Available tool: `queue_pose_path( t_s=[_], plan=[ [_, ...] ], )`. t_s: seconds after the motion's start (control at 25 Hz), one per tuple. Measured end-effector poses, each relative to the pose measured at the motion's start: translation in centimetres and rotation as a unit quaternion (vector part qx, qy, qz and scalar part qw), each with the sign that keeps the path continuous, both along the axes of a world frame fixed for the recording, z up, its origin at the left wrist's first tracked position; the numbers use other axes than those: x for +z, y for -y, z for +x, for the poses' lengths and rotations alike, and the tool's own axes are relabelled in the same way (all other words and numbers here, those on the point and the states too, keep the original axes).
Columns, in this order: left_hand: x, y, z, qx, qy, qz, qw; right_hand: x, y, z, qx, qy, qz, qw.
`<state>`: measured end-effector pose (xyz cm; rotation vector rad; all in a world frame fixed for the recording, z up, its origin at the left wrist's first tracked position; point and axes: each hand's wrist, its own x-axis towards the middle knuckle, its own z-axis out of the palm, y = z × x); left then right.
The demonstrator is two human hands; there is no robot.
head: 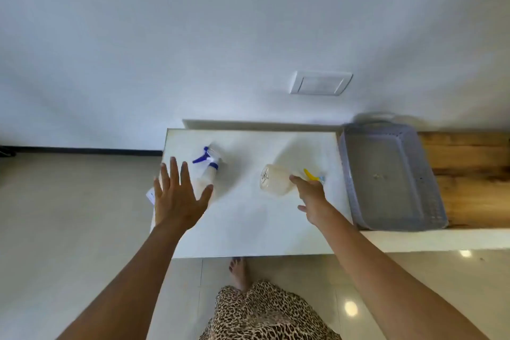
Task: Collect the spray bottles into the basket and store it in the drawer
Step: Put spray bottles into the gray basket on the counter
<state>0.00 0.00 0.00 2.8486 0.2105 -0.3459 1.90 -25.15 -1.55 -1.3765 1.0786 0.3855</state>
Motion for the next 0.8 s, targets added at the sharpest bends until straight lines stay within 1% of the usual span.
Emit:
queue_pose_path(
  t_s=[0.04,0.12,0.16,0.28,0.4,0.48,0.64,0.72,0.8],
  plan=[
    [-1.9,-0.3,1.3,0.015,-0.048,0.016,0.999,-1.8,-0.2,0.8,-0.024,-0.032,0.029,0.999],
    [-5.3,-0.9,3.6,0.03,-0.114,0.027,0.993,-5.1,-0.1,2.2,-0.067,-0.086,0.102,0.989],
    [-7.0,-1.2,5.0,0.036,-0.142,0.019,0.989,-6.9,0.0,3.2,-0.095,-0.105,0.127,0.982],
    [-11.9,-1.2,7.6,0.056,-0.183,-0.001,0.982,-11.2,-0.2,5.8,-0.143,-0.146,0.157,0.966],
    [-14.6,-0.6,7.8,0.1,-0.229,-0.025,0.968,-13.7,-1.0,6.9,-0.161,-0.168,0.187,0.954],
    [-15.5,0.1,7.1,0.113,-0.209,-0.017,0.971,-14.5,-1.4,7.0,-0.169,-0.161,0.207,0.95],
    [-16.3,0.3,6.7,0.143,-0.169,-0.037,0.975,-14.9,-2.1,7.4,-0.164,-0.133,0.204,0.956],
    [-16.1,0.2,6.6,0.158,-0.159,-0.063,0.972,-14.6,-2.4,6.9,-0.154,-0.122,0.199,0.96],
    [-15.6,0.6,6.8,0.178,-0.128,-0.107,0.97,-13.9,-2.6,6.4,-0.142,-0.099,0.183,0.968]
  ],
)
